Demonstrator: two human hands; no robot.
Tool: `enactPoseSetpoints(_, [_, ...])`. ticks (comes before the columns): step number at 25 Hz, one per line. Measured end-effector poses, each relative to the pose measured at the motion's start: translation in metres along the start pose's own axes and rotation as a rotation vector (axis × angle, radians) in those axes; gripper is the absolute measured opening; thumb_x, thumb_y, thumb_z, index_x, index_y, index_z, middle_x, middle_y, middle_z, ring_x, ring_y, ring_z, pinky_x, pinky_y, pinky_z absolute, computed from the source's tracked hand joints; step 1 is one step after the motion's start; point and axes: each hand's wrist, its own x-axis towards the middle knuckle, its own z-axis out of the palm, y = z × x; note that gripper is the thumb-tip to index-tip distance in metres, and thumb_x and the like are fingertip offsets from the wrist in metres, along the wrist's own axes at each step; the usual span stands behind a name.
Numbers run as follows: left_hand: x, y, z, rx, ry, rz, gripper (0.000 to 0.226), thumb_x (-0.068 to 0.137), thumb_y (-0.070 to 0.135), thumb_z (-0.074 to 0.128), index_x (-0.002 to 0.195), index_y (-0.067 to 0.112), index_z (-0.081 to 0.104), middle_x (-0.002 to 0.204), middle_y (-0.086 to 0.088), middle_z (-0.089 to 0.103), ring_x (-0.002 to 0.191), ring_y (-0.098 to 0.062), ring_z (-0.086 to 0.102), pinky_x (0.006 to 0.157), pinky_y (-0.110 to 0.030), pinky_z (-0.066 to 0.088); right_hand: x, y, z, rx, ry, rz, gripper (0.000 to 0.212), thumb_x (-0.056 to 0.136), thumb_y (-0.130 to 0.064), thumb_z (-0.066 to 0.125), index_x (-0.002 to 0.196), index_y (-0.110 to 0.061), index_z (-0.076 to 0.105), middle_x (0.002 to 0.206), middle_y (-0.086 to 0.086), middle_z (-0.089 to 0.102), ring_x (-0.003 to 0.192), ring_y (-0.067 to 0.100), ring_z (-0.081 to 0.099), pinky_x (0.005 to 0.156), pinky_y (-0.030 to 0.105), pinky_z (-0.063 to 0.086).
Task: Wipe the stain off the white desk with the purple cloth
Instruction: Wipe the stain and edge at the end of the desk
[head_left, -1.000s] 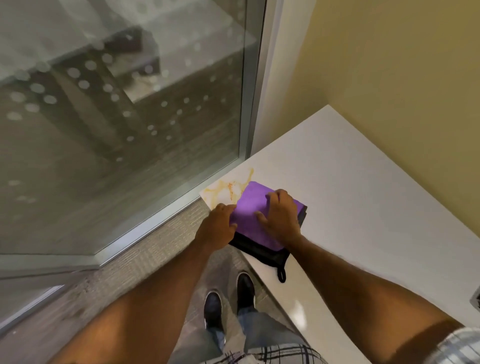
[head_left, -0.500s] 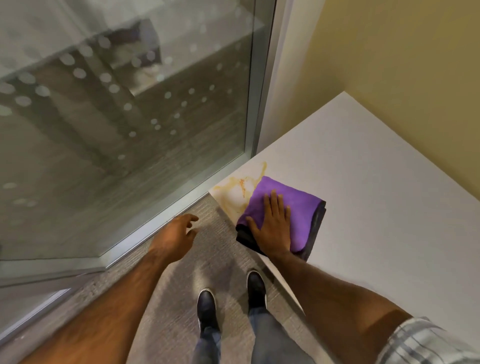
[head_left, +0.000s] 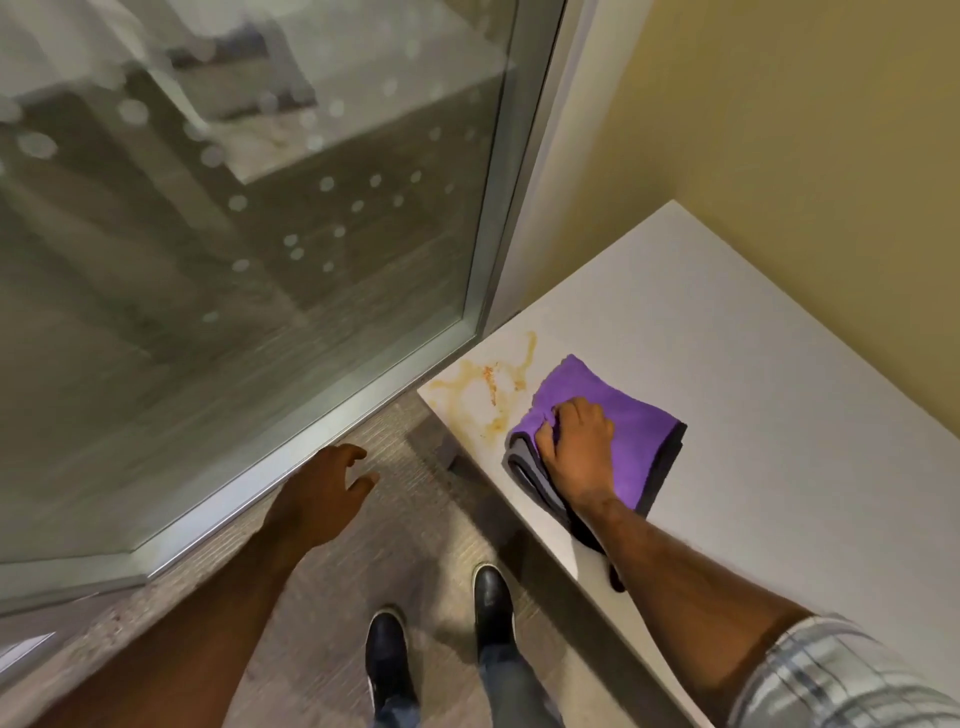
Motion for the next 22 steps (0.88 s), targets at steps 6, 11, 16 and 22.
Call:
enactPoseSetpoints(6, [0.009,-0.031,0.002,0.005,0.016,-0.014,0.049,0.089,0.046,0.056,0.131,0.022,0.052,0.136,-0.006,0.057,0.122,-0.025,0.056,0.104,-0.047,0.046,0.039,-0.039,0.018,0.039,0.025,0.100,0.025,0.098,-0.026,0.048,0.098,-0.005,0.062,0.097,0.013,0.062,0.094,0.031,0.054,0.086,0.044,0.039])
enactPoseSetpoints(11, [0.014,-0.027,0.009,-0.034,-0.011,-0.016,0.048,0.090,0.043,0.058,0.130,0.019,0.052,0.136,-0.007,0.057,0.123,-0.026,0.055,0.103,-0.045,0.046,-0.013,-0.024,0.014,0.007,0.039,-0.139,0.046,0.089,-0.052,0.052,0.114,-0.014,0.061,0.115,0.011,0.059,0.114,0.038,0.055,0.103,0.054,0.034])
enactPoseSetpoints(16, [0.020,-0.023,0.012,-0.051,-0.007,0.007,0.045,0.090,0.042,0.058,0.130,0.020,0.053,0.133,-0.006,0.058,0.118,-0.024,0.057,0.098,-0.040,0.046,0.007,-0.029,0.025,-0.157,-0.159,0.249,0.121,0.062,-0.100,0.016,0.157,-0.025,0.009,0.166,0.020,0.000,0.151,0.047,-0.004,0.111,0.072,-0.008])
enactPoseSetpoints(22, [0.020,-0.030,0.022,-0.073,0.008,0.012,0.041,0.090,0.042,0.059,0.126,0.022,0.056,0.125,-0.006,0.061,0.112,-0.021,0.057,0.098,-0.042,0.046,0.016,-0.034,0.030,-0.190,-0.103,0.153,0.068,0.091,-0.069,0.037,0.146,-0.031,0.036,0.160,0.006,0.029,0.149,0.040,0.017,0.110,0.077,0.007])
